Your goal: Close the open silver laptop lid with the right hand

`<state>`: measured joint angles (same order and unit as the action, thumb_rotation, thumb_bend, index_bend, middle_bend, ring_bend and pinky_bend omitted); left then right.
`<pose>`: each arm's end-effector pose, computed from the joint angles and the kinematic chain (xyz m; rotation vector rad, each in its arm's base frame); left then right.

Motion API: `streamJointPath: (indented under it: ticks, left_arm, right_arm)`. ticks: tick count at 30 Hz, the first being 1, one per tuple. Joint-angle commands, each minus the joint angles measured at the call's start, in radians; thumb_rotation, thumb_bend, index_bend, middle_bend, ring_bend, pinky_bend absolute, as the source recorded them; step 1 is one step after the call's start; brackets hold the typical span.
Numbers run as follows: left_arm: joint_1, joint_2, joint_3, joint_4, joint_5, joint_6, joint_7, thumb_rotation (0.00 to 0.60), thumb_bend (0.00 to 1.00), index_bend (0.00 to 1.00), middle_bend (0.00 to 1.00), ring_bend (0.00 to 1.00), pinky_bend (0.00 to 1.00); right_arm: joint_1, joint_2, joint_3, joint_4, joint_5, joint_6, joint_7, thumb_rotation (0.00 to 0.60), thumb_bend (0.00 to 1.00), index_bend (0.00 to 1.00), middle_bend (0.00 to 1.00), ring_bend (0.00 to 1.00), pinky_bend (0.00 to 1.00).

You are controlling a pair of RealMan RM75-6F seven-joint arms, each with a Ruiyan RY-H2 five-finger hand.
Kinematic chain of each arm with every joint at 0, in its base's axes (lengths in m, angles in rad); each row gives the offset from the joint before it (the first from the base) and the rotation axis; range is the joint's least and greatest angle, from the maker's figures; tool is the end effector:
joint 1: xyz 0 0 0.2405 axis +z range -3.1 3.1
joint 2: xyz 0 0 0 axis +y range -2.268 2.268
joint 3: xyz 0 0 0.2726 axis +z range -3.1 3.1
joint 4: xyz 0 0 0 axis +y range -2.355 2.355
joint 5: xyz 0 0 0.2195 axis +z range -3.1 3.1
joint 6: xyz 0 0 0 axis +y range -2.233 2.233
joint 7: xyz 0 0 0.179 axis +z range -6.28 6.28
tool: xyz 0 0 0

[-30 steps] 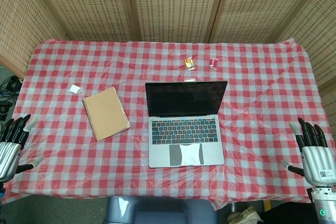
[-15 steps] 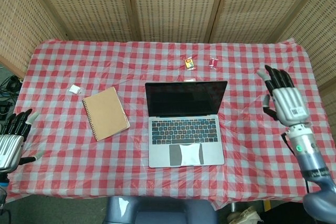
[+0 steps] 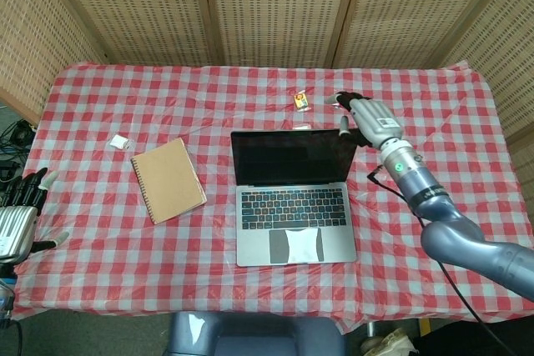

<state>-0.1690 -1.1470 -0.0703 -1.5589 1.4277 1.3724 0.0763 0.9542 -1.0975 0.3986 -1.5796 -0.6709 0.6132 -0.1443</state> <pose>-0.3360 0.2512 0.1439 -1.4470 -0.8742 -0.8063 -0.0984 -0.4870 0.1215 1.6685 -1.2294 1.0161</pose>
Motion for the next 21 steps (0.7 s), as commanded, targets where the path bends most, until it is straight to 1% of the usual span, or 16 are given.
streamJointPath:
  ticks: [1,5,8,12,14,18,21]
  left_arm:
    - [-0.004,-0.002,-0.002,0.005,-0.010,-0.009,0.002,0.600,0.00,0.00,0.00,0.00,0.00]
    - [-0.004,-0.001,-0.003,0.006,-0.013,-0.007,-0.002,0.600,0.00,0.00,0.00,0.00,0.00]
    - [-0.002,0.000,-0.002,0.008,-0.012,-0.003,-0.007,0.600,0.00,0.00,0.00,0.00,0.00]
    - [-0.002,0.002,-0.002,0.010,-0.017,-0.006,-0.012,0.600,0.00,0.00,0.00,0.00,0.00]
    - [-0.002,0.003,-0.002,0.010,-0.017,-0.005,-0.016,0.600,0.00,0.00,0.00,0.00,0.00]
    - [0.000,0.003,-0.003,0.010,-0.016,0.002,-0.018,0.600,0.00,0.00,0.00,0.00,0.00]
    - [0.000,0.004,-0.002,0.008,-0.016,0.002,-0.017,0.600,0.00,0.00,0.00,0.00,0.00]
  right_arm:
    - [0.095,-0.057,-0.067,0.059,0.106,-0.032,-0.068,0.600,1.00,0.27,0.28,0.20,0.26]
    - [0.148,-0.071,-0.114,0.074,0.176,-0.032,-0.105,0.600,1.00,0.29,0.30,0.22,0.26]
    - [0.185,-0.077,-0.149,0.069,0.227,-0.009,-0.136,0.600,1.00,0.34,0.35,0.26,0.28]
    - [0.209,-0.071,-0.171,0.052,0.265,-0.001,-0.149,0.600,1.00,0.39,0.41,0.32,0.28]
    - [0.216,-0.067,-0.176,0.043,0.274,-0.001,-0.149,0.600,1.00,0.40,0.44,0.36,0.30]
    - [0.211,-0.063,-0.162,0.021,0.247,0.023,-0.122,0.600,1.00,0.42,0.48,0.44,0.36]
    - [0.204,-0.051,-0.159,0.001,0.230,0.019,-0.104,0.600,1.00,0.44,0.50,0.47,0.39]
